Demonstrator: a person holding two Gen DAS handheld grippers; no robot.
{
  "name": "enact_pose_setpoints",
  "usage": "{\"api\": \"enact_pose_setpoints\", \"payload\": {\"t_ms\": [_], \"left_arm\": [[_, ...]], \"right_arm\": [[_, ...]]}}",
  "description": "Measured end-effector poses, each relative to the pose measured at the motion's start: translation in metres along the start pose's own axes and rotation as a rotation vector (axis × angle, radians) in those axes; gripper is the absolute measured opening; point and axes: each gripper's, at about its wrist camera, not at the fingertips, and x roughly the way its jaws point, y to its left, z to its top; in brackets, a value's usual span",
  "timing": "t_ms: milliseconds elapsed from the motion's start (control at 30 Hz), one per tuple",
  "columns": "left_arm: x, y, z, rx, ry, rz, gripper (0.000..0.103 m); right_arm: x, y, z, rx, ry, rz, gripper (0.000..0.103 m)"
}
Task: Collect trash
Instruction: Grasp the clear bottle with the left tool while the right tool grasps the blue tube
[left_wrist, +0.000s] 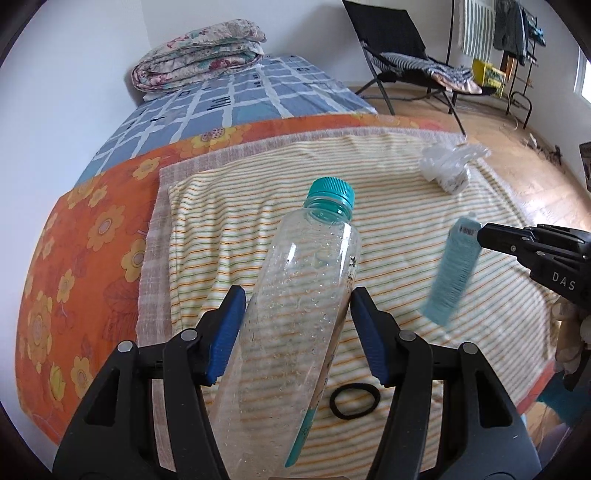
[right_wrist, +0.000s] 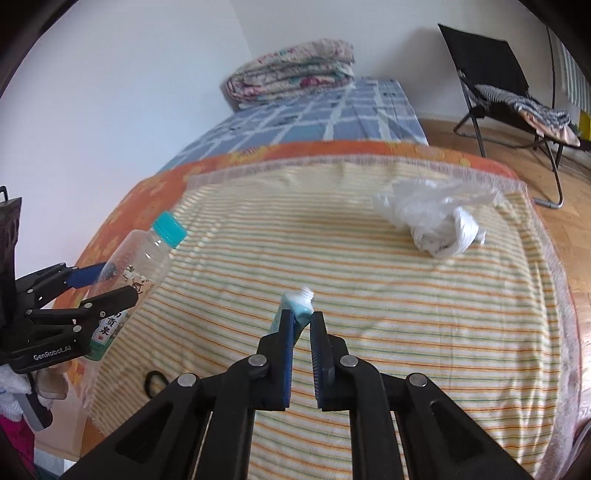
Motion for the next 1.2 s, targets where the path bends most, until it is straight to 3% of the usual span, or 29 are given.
{"api": "enact_pose_setpoints", "payload": {"t_ms": [67, 233, 333, 400, 467, 500, 633, 733, 900, 1067, 1133, 1200], "left_arm": [[-0.009, -0.001, 0.0, -0.013, -0.014, -0.016, 0.061], [-0.02, -0.01, -0.001, -0.003, -0.035, -0.009, 0.061], [-0.022, -0.014, -0.002, 0.003, -0.036, -0.012, 0.061], [-0.022, -0.015, -0.003, 0.01, -0.034, -0.014, 0.061], [-0.023, -0.015, -0.003, 0.009, -0.035, -0.014, 0.061], [-0.023, -0.015, -0.003, 0.003, -0.034, -0.017, 0.061], [-0.025, -0.012, -0.003, -0.006, -0.041, -0.019, 0.061], [-0.026, -0.007, -0.002, -0.013, -0.047, -0.023, 0.061], [-0.021, 0.003, 0.001, -0.029, -0.043, -0.016, 0.061], [-0.013, 0.013, 0.002, -0.04, -0.033, -0.011, 0.061], [-0.011, 0.016, 0.001, -0.043, -0.031, -0.008, 0.061], [-0.01, 0.018, 0.001, -0.045, -0.03, -0.006, 0.061]], "right_arm": [[-0.013, 0.005, -0.001, -0.023, -0.023, -0.004, 0.0], [-0.02, 0.009, -0.002, -0.068, -0.039, -0.018, 0.0], [-0.013, -0.001, -0.004, -0.01, -0.015, 0.04, 0.0], [-0.001, -0.013, -0.004, 0.048, 0.06, 0.115, 0.002], [0.007, -0.026, -0.007, 0.129, 0.109, 0.138, 0.038], [0.012, -0.036, -0.008, 0.19, 0.118, 0.154, 0.047], [0.04, -0.053, -0.007, 0.307, 0.188, 0.197, 0.047], [0.066, -0.061, -0.01, 0.382, 0.228, 0.178, 0.047], [0.082, -0.064, 0.004, 0.412, 0.172, 0.155, 0.046], [0.097, -0.039, 0.023, 0.33, 0.118, 0.046, 0.046], [0.101, -0.024, 0.027, 0.243, 0.115, -0.001, 0.038], [0.103, -0.015, 0.028, 0.188, 0.115, -0.01, 0.021]]}}
